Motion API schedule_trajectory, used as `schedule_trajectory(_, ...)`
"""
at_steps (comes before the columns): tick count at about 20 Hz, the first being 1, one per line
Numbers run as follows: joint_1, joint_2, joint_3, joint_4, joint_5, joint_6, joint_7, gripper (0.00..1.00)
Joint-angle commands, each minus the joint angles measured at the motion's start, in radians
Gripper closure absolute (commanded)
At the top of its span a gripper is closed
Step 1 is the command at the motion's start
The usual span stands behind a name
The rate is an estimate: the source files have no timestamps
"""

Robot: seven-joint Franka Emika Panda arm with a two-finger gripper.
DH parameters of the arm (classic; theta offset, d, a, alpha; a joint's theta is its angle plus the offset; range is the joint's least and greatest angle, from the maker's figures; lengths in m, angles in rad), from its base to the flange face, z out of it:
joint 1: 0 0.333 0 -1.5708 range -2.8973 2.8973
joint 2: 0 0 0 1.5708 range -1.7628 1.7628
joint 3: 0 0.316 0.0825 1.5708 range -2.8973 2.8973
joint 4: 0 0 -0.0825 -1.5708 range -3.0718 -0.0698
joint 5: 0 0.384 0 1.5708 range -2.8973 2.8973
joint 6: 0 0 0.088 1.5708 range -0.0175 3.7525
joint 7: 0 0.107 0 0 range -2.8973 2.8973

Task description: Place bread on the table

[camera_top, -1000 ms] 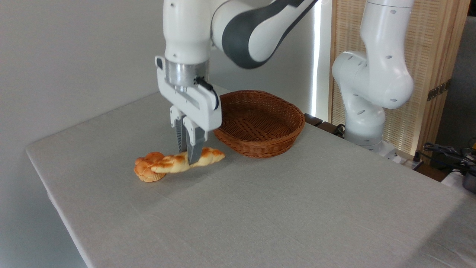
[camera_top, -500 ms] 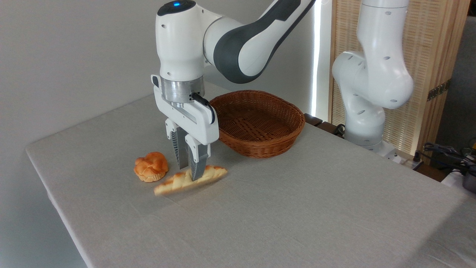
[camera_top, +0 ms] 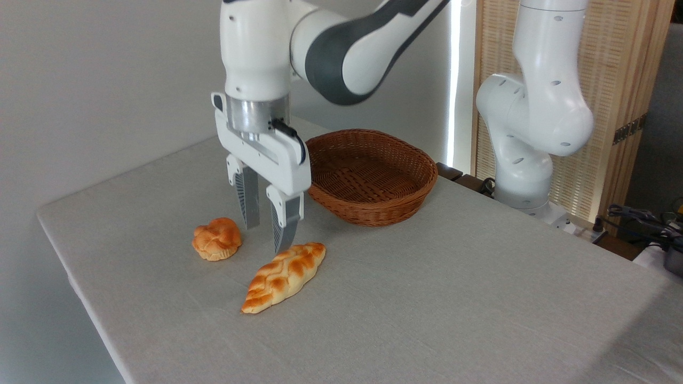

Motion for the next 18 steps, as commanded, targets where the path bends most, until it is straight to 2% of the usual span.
schedule_trajectory(1, 0.016, -0.008, 0.008, 0.141, 0.018, -0.177, -0.022, 0.00)
schedule_trajectory(5, 0.072, -0.001, -0.009, 0.281, 0.013, -0.344, -0.019, 0.00)
schedule_trajectory(7, 0.120, 0.004, -0.043, 0.335, 0.007, -0.396, -0.018, 0.00)
schedule_trajectory(9, 0.195, 0.004, -0.096, 0.349, 0.005, -0.409, -0.010, 0.00)
schedule_trajectory(12, 0.217, 0.023, -0.101, 0.358, 0.008, -0.409, -0.002, 0.00)
schedule_trajectory(16, 0.283, 0.041, -0.141, 0.385, 0.007, -0.409, 0.014, 0.00)
schedule_trajectory(18, 0.283, 0.061, -0.144, 0.424, 0.010, -0.415, 0.016, 0.00)
